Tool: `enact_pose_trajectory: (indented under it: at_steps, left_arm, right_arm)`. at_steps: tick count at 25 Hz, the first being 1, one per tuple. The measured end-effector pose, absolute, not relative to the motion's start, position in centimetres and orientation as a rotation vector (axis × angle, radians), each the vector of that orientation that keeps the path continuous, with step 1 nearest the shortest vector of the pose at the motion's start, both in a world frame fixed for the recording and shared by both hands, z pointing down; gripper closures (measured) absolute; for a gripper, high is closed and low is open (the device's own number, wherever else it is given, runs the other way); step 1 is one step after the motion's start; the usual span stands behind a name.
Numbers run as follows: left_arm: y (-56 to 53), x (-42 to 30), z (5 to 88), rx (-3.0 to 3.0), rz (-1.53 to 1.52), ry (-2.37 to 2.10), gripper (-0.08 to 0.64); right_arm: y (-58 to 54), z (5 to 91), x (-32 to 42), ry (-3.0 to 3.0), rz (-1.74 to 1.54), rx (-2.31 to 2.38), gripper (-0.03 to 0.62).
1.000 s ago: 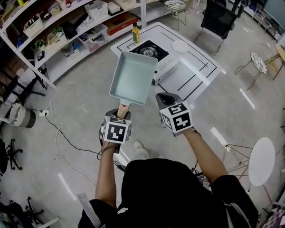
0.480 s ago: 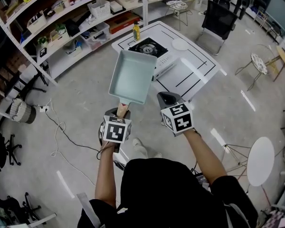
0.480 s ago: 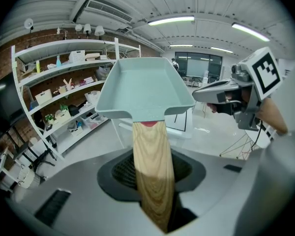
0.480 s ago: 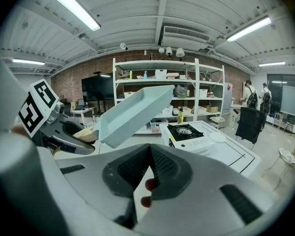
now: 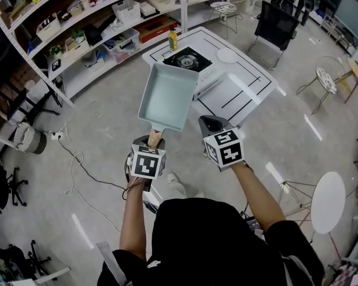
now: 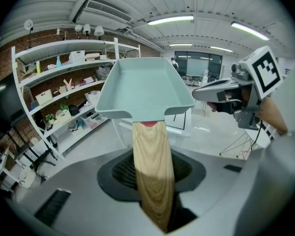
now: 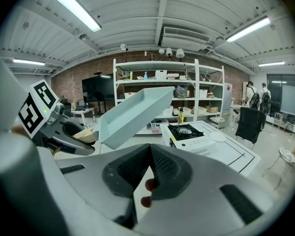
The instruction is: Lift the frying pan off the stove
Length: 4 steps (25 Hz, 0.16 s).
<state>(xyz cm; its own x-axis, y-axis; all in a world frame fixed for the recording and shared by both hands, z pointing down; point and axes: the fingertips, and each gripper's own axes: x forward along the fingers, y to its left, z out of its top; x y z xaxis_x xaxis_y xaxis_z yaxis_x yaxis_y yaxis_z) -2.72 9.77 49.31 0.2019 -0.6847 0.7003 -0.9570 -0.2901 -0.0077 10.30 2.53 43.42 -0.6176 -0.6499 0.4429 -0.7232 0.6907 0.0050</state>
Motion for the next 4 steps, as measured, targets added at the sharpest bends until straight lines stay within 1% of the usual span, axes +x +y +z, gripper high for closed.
enact_pose_trajectory:
  at_steps: [4]
  left_arm:
    - [10.19, -2.58, 49.36, 2.049, 0.845, -1.524, 0.426]
  right_arm:
    - [2.92, 43.49, 10.22, -2.488, 0.226, 1.052, 0.591]
